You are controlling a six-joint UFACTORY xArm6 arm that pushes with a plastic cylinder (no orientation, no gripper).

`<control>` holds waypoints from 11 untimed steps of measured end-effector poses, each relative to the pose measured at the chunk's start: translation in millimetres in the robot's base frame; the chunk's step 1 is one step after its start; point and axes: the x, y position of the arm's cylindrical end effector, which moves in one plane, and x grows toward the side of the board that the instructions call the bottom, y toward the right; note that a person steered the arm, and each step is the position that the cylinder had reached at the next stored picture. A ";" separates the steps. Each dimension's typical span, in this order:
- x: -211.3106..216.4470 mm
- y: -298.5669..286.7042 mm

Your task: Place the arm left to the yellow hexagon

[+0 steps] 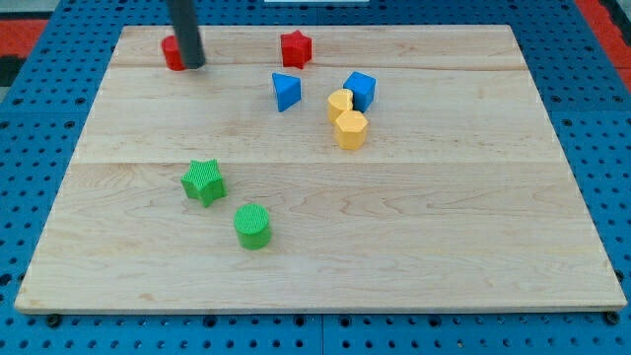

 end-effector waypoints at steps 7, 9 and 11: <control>126.0 11.3; 156.2 132.4; 139.9 178.6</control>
